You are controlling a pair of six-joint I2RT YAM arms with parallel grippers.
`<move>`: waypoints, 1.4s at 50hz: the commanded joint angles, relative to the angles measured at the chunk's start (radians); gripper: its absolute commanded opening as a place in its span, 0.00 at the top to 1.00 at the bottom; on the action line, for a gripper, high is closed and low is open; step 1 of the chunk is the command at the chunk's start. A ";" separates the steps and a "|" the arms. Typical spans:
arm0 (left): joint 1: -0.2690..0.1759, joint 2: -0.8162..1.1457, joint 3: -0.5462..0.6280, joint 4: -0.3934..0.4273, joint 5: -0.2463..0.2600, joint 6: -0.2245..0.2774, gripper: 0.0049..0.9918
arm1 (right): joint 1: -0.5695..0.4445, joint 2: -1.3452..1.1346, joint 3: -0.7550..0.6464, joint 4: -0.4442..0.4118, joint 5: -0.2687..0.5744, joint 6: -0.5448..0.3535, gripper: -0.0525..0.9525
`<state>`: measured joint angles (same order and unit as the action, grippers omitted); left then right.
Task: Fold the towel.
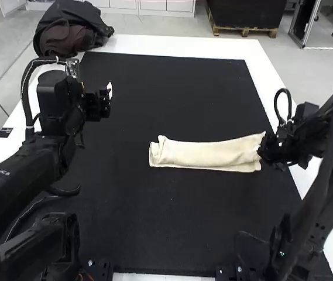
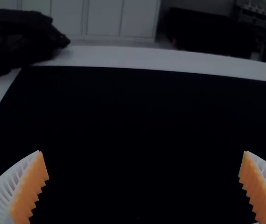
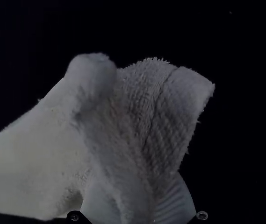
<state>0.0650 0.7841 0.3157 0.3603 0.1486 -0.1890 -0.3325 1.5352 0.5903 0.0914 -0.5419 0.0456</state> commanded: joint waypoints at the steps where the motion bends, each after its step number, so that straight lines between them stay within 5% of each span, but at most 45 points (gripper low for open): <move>1: -0.001 -0.025 -0.003 0.009 -0.015 -0.004 0.03 | 0.084 -0.086 0.031 -0.007 0.003 0.050 0.96; 12: -0.005 -0.048 -0.006 0.009 -0.021 0.006 0.03 | 0.366 -0.175 0.022 0.001 0.010 0.220 0.96; 30: -0.008 -0.077 -0.010 0.003 -0.029 0.011 0.03 | 0.782 -0.127 0.011 0.248 0.161 0.464 0.96; 47: -0.024 -0.086 -0.010 -0.003 -0.030 0.016 0.03 | 0.856 0.043 0.031 0.358 0.171 0.490 0.96; 70: -0.025 -0.086 -0.010 -0.009 -0.032 0.016 0.03 | 0.880 0.129 0.092 0.389 0.142 0.482 0.96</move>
<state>0.0490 0.7124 0.3157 0.3473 0.1268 -0.1806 0.5285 1.6463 0.6468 0.4679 -0.3851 0.5236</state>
